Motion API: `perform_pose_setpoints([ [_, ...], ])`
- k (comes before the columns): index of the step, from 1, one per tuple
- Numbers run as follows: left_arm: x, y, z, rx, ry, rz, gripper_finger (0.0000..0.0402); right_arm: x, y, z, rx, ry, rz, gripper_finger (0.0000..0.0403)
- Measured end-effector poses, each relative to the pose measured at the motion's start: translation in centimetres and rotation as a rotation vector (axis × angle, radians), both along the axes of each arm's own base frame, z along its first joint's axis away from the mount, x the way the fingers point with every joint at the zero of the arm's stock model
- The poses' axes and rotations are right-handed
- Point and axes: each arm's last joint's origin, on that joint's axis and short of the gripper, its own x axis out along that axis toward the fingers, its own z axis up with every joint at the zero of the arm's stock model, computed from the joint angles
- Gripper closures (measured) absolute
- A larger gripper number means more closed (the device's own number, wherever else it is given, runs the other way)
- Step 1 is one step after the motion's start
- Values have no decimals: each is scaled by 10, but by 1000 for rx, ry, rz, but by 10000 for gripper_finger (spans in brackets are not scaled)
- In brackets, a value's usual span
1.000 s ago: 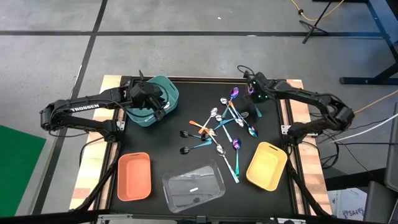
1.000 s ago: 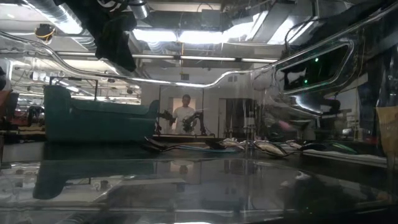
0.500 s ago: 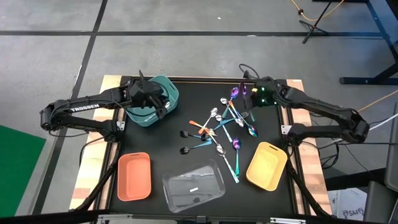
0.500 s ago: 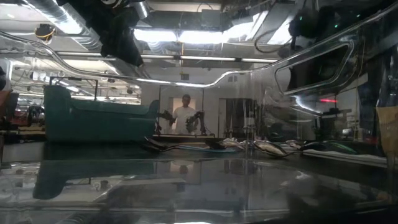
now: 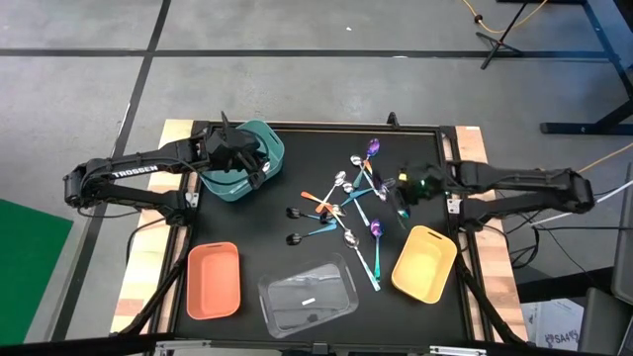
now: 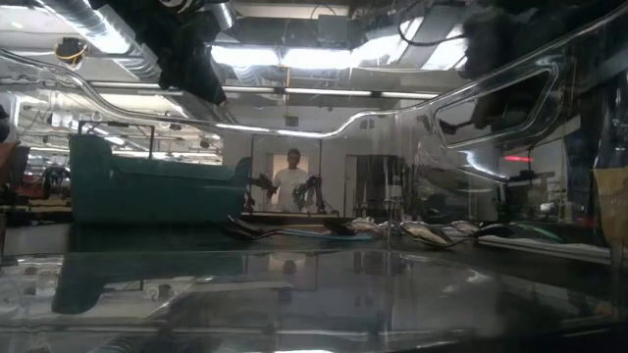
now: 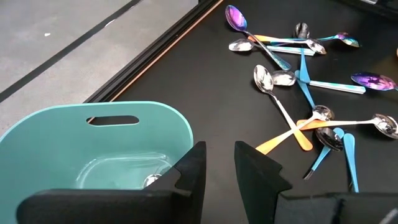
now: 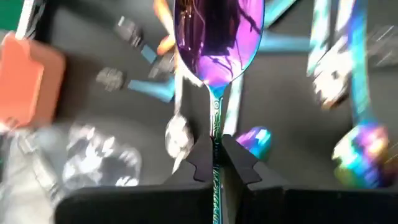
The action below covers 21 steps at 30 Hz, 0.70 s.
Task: Sort silverware by color (type)
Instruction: Put the purple spoon into the yellow bin
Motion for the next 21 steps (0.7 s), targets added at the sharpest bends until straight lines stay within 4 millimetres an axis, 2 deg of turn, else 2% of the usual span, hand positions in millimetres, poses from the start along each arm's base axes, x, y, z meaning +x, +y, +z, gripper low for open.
perform_pose_setpoints([
  [10,0,0,0,0,0,0,324,-6,63,1,172,23,45,403],
  [16,0,0,0,0,1,0,324,-18,94,1,252,41,13,403],
  [21,0,0,0,0,1,0,324,-31,116,0,390,110,12,403],
])
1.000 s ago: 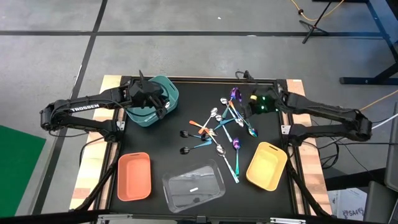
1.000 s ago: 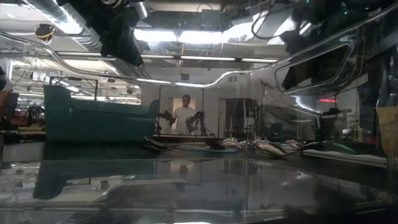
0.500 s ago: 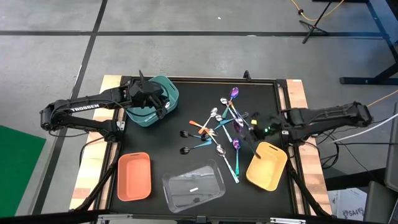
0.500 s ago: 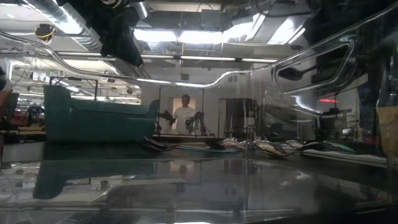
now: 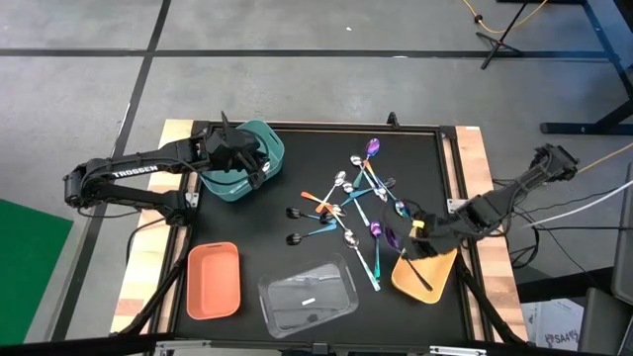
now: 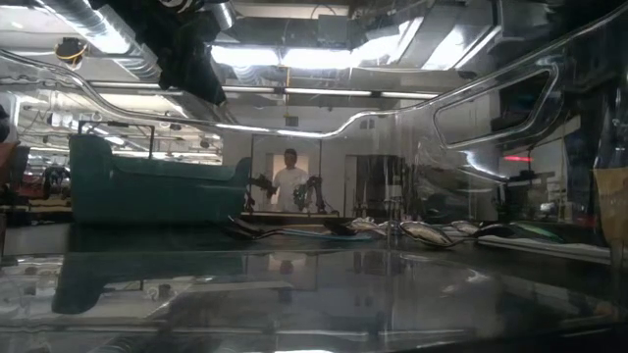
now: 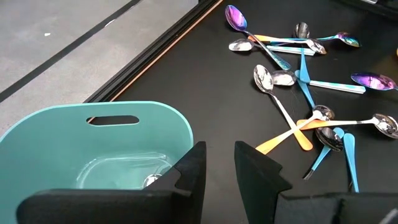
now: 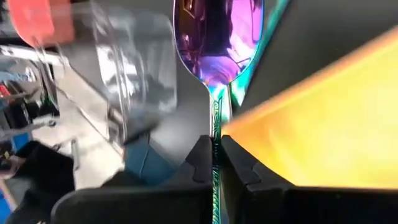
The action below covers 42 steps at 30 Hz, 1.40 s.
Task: Sort silverware by color (type)
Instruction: Put the purple spoon into the yellow bin
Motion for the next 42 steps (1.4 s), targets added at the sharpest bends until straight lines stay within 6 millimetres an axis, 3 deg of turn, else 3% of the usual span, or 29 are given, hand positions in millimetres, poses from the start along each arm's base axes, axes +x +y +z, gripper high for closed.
perform_pose_setpoints([
  [13,0,0,0,0,0,0,324,-24,27,0,271,265,88,403],
  [23,0,0,0,0,0,0,324,-37,13,-12,135,455,-65,403],
  [42,0,0,0,0,0,0,324,-34,13,-24,16,503,-154,403],
])
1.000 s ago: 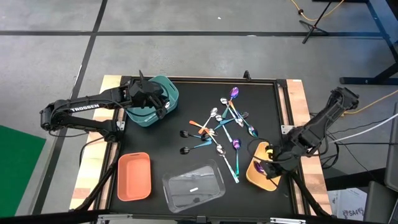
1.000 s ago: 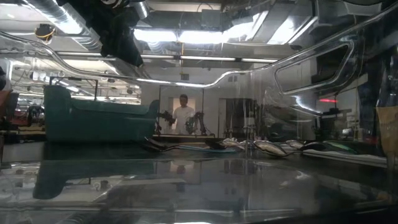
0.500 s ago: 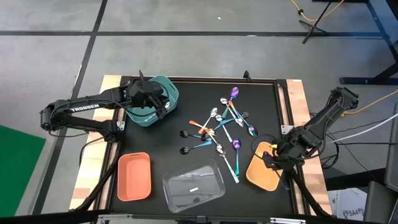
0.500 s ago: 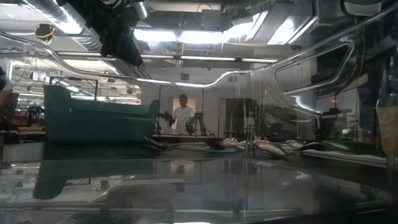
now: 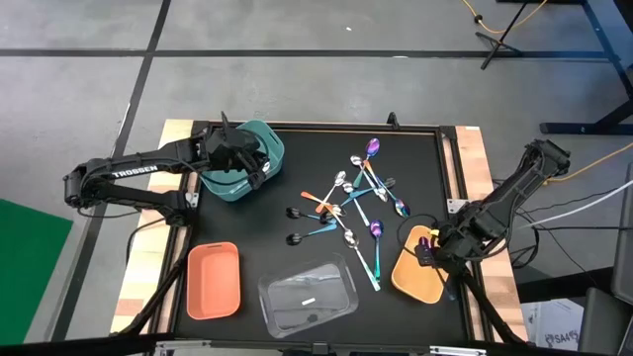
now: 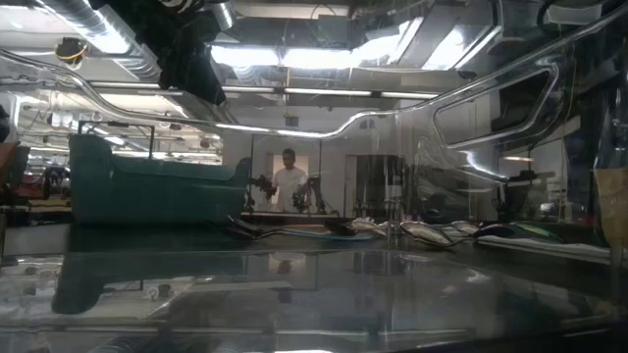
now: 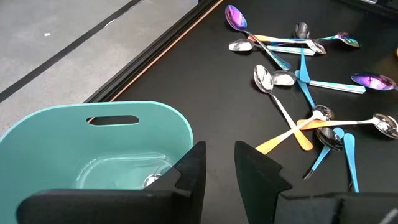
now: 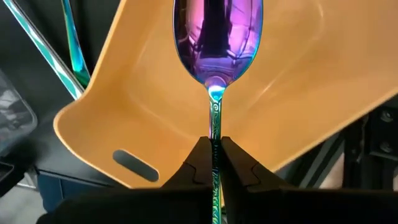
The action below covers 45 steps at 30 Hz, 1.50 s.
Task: Sort silverware by color (type)
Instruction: Put the purple spoon into the yellow bin, then put the orange spoon into the transparent bin
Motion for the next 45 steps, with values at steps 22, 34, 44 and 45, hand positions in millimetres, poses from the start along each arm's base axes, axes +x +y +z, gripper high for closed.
perform_pose_setpoints([
  [22,0,0,0,0,0,0,324,5,4,-8,-53,29,-1,363],
  [34,0,0,0,0,0,0,324,5,4,-8,-54,29,0,332],
  [44,0,0,0,0,0,0,324,5,4,-8,-50,27,0,331],
  [45,0,0,0,0,0,0,324,5,4,-8,-45,27,1,331],
])
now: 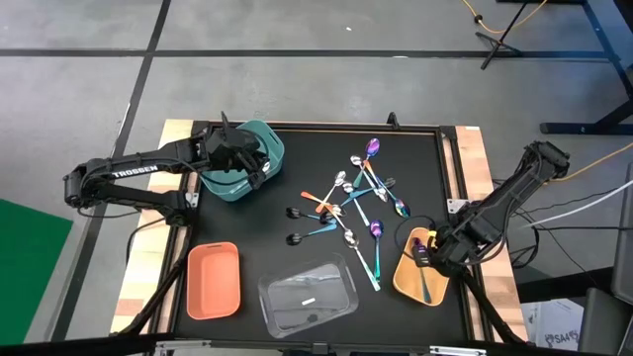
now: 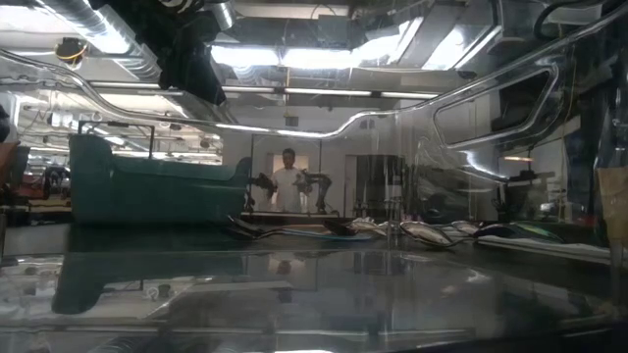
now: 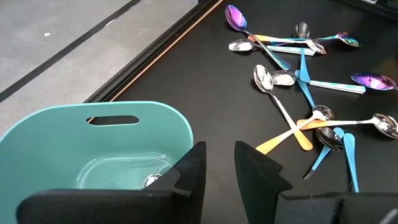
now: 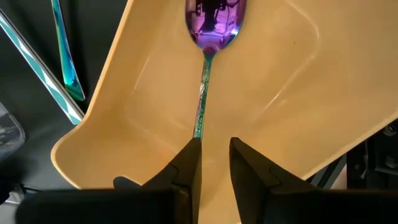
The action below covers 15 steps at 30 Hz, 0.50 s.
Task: Sort silverware by color (type)
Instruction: Put the orange spoon into the transparent bin
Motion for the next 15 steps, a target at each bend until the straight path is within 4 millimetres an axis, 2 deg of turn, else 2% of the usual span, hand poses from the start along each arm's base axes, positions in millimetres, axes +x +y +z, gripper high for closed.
perform_pose_setpoints([
  [9,0,0,0,0,0,0,324,-8,-8,13,77,-50,-19,331],
  [15,0,0,0,0,0,0,324,-15,-16,25,111,-164,-40,331],
])
